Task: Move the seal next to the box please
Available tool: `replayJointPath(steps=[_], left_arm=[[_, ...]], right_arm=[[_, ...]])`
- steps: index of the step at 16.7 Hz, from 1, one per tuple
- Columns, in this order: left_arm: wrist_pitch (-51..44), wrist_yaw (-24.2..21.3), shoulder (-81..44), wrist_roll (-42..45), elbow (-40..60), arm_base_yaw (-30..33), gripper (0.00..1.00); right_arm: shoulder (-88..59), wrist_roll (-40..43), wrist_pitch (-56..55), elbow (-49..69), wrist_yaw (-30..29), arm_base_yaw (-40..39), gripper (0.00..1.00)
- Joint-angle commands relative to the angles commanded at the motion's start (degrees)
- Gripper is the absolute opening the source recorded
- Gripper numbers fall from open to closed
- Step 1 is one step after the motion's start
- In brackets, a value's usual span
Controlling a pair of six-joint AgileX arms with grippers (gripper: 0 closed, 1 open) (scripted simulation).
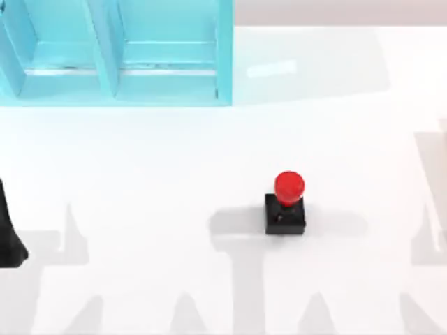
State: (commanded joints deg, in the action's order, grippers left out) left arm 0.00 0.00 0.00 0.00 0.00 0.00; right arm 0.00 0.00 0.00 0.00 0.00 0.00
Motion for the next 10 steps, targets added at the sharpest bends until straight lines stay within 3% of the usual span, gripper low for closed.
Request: replayJointPath(steps=[5, 10], left_arm=[[0.0, 0.0, 0.0, 0.0, 0.0, 0.0, 1.0], [0.0, 0.0, 0.0, 0.0, 0.0, 0.0, 1.0]], right_arm=[[-3.03, -1.68, 1.69, 1.71, -0.1, -0.24, 1.0], [-18.63, -9.34, 10.23, 11.14, -0.57, -1.91, 1.0]])
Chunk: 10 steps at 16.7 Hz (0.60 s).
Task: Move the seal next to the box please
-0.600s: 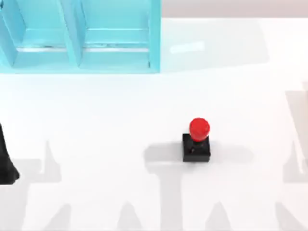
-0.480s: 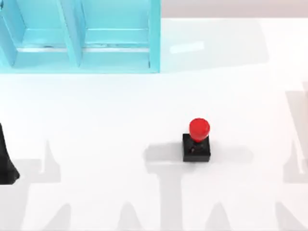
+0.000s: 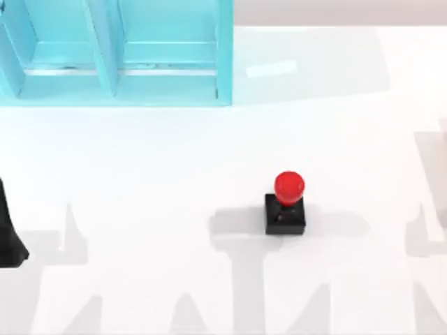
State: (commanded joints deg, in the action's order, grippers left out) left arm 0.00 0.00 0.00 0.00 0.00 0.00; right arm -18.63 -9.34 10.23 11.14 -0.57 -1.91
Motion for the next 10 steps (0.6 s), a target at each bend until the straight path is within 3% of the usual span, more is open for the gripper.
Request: replayJointPath(steps=[10], left_arm=[[0.0, 0.0, 0.0, 0.0, 0.0, 0.0, 1.0]], right_arm=[[-48.23, -19.94, 28.87, 34.38, -0.93, -8.77, 1.0]])
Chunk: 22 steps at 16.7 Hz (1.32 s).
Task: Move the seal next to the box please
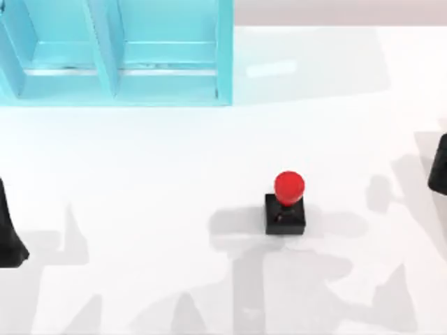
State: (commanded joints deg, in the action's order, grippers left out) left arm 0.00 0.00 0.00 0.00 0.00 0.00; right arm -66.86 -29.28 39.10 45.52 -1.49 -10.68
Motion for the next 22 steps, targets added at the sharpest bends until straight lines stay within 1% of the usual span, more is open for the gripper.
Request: replayJointPath(steps=[5, 10, 16, 19, 22], left_arm=[[0.0, 0.0, 0.0, 0.0, 0.0, 0.0, 1.0], [0.0, 0.0, 0.0, 0.0, 0.0, 0.0, 1.0], [0.0, 0.0, 0.0, 0.0, 0.0, 0.0, 1.0], [0.0, 0.0, 0.0, 0.0, 0.0, 0.0, 1.0], [0.0, 0.0, 0.0, 0.0, 0.0, 0.0, 1.0]], right_arm=[[-22.62, -6.97, 14.91, 21.12, 0.3, -6.61, 1.0], [-39.63, -10.14, 27.63, 40.79, 0.65, -13.53, 1.0], [-51.3, -9.79, 38.01, 59.03, 0.96, -20.67, 1.0], [-54.35, -8.76, 41.25, 65.51, 1.18, -23.41, 1.0], [-55.81, -7.92, 43.04, 69.13, 1.33, -25.02, 1.0]])
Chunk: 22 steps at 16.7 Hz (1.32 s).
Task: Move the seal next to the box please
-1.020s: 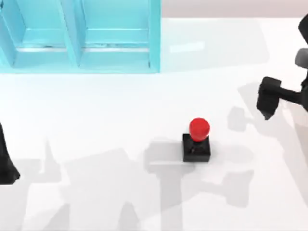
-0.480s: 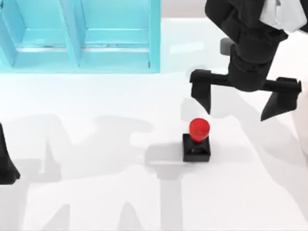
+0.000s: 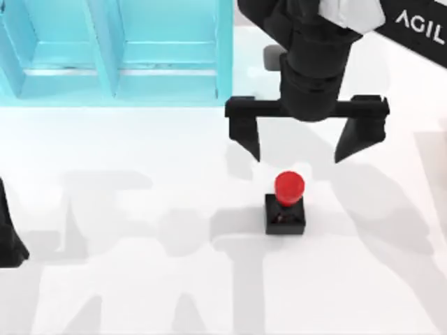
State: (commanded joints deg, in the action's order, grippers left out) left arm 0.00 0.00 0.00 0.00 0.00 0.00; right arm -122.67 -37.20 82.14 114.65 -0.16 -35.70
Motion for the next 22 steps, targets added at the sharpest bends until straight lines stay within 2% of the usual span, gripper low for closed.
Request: replayJointPath(steps=[9, 18, 22], left_arm=[[0.0, 0.0, 0.0, 0.0, 0.0, 0.0, 1.0], [0.0, 0.0, 0.0, 0.0, 0.0, 0.0, 1.0], [0.0, 0.0, 0.0, 0.0, 0.0, 0.0, 1.0]], right_arm=[[0.0, 0.25, -0.79, -0.57, 0.02, -0.01, 1.0], [-1.95, 0.06, -20.06, -17.79, 0.01, -0.34, 1.0], [-2.13, 0.03, -21.41, -19.12, 0.0, -0.37, 1.0]])
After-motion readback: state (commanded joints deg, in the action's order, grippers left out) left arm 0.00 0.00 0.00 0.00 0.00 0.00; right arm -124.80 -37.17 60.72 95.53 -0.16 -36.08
